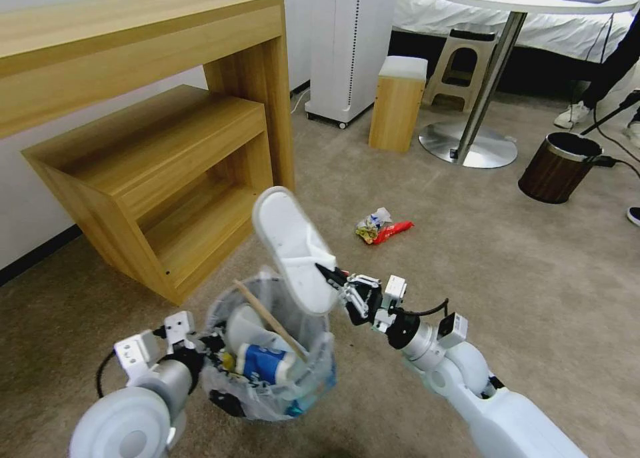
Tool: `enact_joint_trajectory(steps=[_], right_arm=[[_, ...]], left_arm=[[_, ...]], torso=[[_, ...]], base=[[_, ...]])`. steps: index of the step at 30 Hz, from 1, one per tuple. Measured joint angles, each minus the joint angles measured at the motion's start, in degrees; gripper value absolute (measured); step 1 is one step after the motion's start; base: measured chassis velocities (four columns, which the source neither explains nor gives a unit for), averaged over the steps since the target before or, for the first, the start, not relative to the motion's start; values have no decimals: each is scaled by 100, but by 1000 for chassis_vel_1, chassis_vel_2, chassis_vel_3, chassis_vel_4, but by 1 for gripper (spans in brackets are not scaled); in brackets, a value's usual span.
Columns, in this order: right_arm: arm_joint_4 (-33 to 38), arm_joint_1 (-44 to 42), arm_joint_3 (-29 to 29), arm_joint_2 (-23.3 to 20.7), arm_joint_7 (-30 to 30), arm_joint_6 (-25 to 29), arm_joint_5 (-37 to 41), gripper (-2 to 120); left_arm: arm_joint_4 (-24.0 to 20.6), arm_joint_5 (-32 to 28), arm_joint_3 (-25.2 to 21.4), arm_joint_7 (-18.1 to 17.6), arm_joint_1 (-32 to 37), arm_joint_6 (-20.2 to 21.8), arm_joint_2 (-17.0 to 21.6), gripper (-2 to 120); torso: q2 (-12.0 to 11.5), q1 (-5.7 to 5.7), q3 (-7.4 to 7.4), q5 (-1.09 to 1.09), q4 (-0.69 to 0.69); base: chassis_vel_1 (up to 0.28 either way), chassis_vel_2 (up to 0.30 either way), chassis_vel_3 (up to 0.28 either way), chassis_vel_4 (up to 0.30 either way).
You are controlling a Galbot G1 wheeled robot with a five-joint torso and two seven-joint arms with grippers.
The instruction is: Pick up the trash bin and place the garbage on the floor into it.
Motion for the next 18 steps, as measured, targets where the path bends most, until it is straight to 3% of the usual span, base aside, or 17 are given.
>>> enact_joint_trajectory(steps=[18], right_arm=[[-475,9,-401,216,-527,-53,-433,0]], left_arm=[[62,-93,148,122,-153,23,-48,1]], torso=[[0,0,0,0,0]], base=[[0,0,0,0]])
